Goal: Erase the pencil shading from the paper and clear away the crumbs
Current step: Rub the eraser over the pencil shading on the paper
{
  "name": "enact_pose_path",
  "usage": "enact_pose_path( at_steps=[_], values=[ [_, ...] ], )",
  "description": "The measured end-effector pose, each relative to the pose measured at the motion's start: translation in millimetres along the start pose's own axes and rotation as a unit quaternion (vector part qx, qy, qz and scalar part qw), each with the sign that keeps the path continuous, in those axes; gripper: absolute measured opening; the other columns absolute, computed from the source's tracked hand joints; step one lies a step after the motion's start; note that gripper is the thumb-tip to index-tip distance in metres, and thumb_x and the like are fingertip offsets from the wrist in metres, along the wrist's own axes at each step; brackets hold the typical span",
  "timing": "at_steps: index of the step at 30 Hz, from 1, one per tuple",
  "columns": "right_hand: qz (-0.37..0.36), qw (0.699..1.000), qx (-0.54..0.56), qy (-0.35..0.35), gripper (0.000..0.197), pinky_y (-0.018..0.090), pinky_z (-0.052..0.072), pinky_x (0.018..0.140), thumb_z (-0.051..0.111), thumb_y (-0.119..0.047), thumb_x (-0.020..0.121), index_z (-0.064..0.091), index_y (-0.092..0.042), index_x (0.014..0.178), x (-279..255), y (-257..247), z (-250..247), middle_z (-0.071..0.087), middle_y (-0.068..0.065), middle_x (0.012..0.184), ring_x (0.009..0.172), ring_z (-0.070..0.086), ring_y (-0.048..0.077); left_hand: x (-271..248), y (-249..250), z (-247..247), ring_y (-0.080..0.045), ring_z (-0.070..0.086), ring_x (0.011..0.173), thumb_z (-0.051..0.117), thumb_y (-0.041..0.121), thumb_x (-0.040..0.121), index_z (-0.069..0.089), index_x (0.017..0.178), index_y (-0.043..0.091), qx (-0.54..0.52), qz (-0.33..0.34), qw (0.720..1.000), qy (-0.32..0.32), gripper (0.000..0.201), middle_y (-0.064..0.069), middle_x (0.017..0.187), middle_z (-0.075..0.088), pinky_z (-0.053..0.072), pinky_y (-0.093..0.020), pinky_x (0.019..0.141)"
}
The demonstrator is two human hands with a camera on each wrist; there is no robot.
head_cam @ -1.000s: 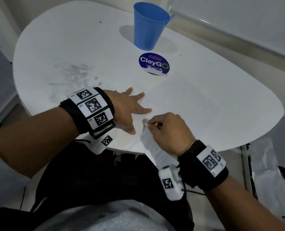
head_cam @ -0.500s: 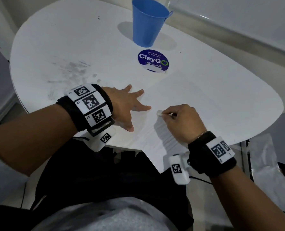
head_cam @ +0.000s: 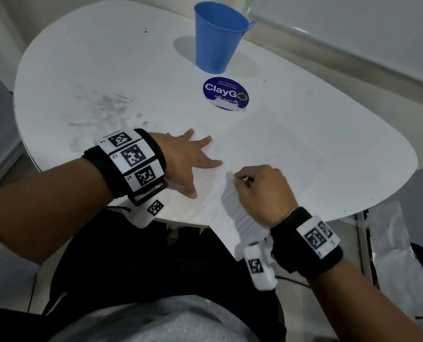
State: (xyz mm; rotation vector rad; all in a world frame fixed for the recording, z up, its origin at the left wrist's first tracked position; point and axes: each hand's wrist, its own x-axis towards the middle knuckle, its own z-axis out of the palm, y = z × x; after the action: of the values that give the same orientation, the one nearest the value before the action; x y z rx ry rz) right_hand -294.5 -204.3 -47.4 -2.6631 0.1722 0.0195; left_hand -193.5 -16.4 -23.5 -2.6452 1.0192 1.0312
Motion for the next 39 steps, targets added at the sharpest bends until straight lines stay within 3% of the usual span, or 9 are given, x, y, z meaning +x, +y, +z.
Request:
enact_pose_path(
  at_steps=[3,7,11,15,20,24,29,34,39],
  values=[
    [-0.003,1.000,0.006,-0.028,0.015,0.029,0.052,0.067,0.063,-0.025,0.091,0.077,-0.023,0.088,0.6,-2.7,-2.2,0.070,-0.009,0.072,0.068,0.065,0.016,-0.1,-0.5,-0.6,-0.020,-0.029,0.150,0.068,0.055,0.088,-0.001,0.151,0.062,-0.004,-0.003,1.000,0.001,0.094,0.014,0.163,-0.028,0.001,-0.058,0.124],
    [0.049,0.998,0.009,0.026,0.015,0.032,0.056,0.072,0.063,-0.026,0.090,0.077,-0.025,0.088,11.8,13.1,-11.1,0.073,-0.007,0.079,0.076,0.067,0.019,-2.3,0.9,-1.5,-0.020,-0.028,0.151,0.066,0.055,0.090,-0.002,0.151,0.061,0.002,-0.002,1.000,-0.001,0.092,0.014,0.163,-0.028,0.002,-0.057,0.124],
    [-0.005,0.999,0.010,-0.046,0.015,0.032,0.055,0.071,0.062,-0.024,0.091,0.077,-0.023,0.089,-2.0,-4.9,-5.2,0.071,-0.007,0.073,0.071,0.065,0.018,-1.1,1.4,-0.7,-0.021,-0.028,0.151,0.066,0.056,0.088,-0.003,0.151,0.062,0.006,-0.004,1.000,0.000,0.093,0.014,0.163,-0.028,0.003,-0.058,0.124],
    [0.055,0.998,0.010,0.021,0.014,0.033,0.056,0.075,0.064,-0.028,0.090,0.077,-0.025,0.087,13.1,12.4,-15.2,0.073,-0.009,0.078,0.075,0.067,0.017,-2.3,2.5,-1.3,-0.022,-0.027,0.151,0.065,0.057,0.089,-0.003,0.152,0.060,0.006,-0.001,1.000,-0.001,0.092,0.012,0.163,-0.028,0.002,-0.058,0.124],
    [-0.013,0.998,0.000,-0.054,0.015,0.026,0.049,0.067,0.062,-0.024,0.092,0.077,-0.023,0.088,-1.4,-4.5,-8.3,0.060,-0.017,0.062,0.063,0.059,0.011,-1.7,2.3,-1.0,-0.021,-0.027,0.151,0.066,0.055,0.089,-0.002,0.151,0.061,0.006,-0.003,1.000,0.001,0.093,0.013,0.164,-0.027,0.003,-0.058,0.124],
    [0.062,0.998,0.010,0.023,0.014,0.026,0.048,0.067,0.064,-0.027,0.091,0.077,-0.024,0.086,15.3,17.9,-20.5,0.065,-0.016,0.069,0.071,0.063,0.014,-1.8,2.7,-0.5,-0.022,-0.026,0.151,0.064,0.058,0.089,-0.003,0.152,0.060,0.013,-0.002,1.000,0.003,0.092,0.011,0.164,-0.027,0.003,-0.058,0.124],
    [-0.023,0.998,-0.015,-0.051,0.018,0.030,0.053,0.068,0.059,-0.021,0.092,0.077,-0.021,0.087,-5.4,-7.6,-7.7,0.072,-0.006,0.076,0.071,0.065,0.017,-0.3,0.8,-1.2,-0.022,-0.028,0.151,0.066,0.057,0.089,-0.003,0.151,0.061,0.006,-0.003,1.000,-0.004,0.093,0.013,0.163,-0.028,0.003,-0.058,0.124],
    [0.052,0.998,-0.012,0.015,0.016,0.028,0.051,0.067,0.062,-0.023,0.090,0.077,-0.023,0.085,12.1,16.0,-20.6,0.067,-0.008,0.068,0.069,0.064,0.019,-2.3,2.0,-2.1,-0.022,-0.027,0.151,0.063,0.057,0.090,-0.004,0.152,0.060,0.012,-0.004,1.000,-0.003,0.091,0.013,0.163,-0.028,0.003,-0.058,0.124],
    [-0.009,0.998,-0.001,-0.064,0.015,0.027,0.051,0.069,0.062,-0.023,0.091,0.077,-0.023,0.087,-2.3,-1.6,-10.2,0.067,-0.012,0.070,0.071,0.064,0.015,-1.7,1.2,-2.1,-0.021,-0.028,0.151,0.066,0.056,0.089,-0.002,0.152,0.061,0.001,-0.003,1.000,-0.007,0.093,0.013,0.163,-0.028,0.004,-0.058,0.124]
  ],
)
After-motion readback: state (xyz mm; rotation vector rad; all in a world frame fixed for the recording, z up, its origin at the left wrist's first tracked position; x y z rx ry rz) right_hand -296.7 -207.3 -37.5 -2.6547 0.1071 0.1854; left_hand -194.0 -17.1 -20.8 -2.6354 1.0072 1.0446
